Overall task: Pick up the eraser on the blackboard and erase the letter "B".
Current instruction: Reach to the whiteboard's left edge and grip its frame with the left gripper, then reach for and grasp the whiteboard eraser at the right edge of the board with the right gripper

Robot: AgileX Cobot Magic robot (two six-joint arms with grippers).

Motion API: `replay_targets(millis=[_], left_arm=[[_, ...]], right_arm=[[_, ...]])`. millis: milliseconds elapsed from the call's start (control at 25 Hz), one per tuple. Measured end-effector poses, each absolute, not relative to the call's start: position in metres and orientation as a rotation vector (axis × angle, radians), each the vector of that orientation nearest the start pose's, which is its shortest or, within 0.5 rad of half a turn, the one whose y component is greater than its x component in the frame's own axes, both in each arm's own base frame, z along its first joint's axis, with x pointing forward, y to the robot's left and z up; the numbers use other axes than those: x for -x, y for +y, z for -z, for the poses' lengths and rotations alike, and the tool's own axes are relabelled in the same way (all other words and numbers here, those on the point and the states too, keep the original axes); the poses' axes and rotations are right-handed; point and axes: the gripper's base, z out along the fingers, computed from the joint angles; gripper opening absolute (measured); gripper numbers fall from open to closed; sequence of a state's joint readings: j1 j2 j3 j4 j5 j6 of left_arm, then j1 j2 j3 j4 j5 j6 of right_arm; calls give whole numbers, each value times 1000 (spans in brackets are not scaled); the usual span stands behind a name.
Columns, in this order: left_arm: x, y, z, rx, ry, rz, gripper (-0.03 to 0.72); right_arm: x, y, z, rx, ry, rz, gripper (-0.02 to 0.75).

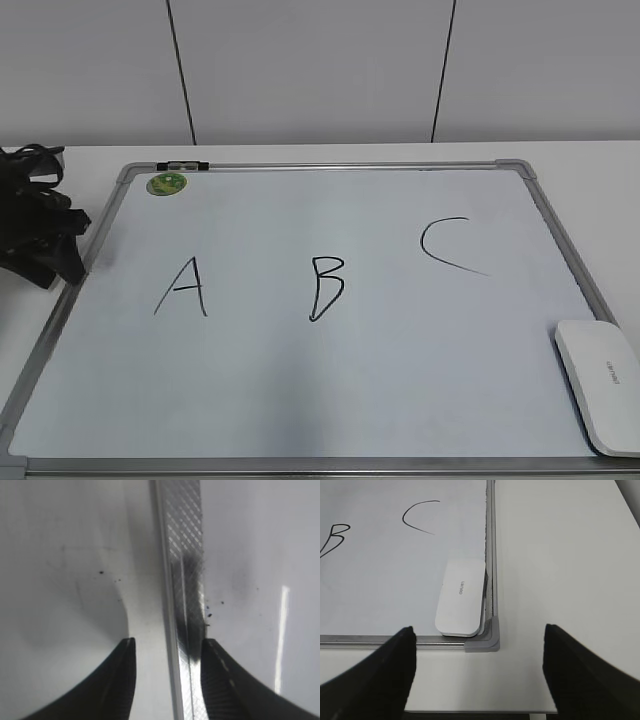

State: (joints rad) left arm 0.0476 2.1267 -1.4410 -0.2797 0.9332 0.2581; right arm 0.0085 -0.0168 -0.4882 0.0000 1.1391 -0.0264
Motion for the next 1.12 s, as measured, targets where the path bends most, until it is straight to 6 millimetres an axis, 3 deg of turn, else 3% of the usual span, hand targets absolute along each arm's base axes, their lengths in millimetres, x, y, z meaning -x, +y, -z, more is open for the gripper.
replay_targets(millis=[280,520,960,1120], left_arm=[[-408,-2,-125,-61,3066,358,198],[-408,-3,-125,-50,3075,388,48],[-408,-4,-125,-35,3076,408,34],[-408,-4,-125,-33,3075,410,34]], right_arm=[[10,0,-268,37,2117,11,587],[10,0,-268,37,2117,11,587],[10,0,-269,38,2111,3,587],[0,1,-290,37,2117,-6,532]])
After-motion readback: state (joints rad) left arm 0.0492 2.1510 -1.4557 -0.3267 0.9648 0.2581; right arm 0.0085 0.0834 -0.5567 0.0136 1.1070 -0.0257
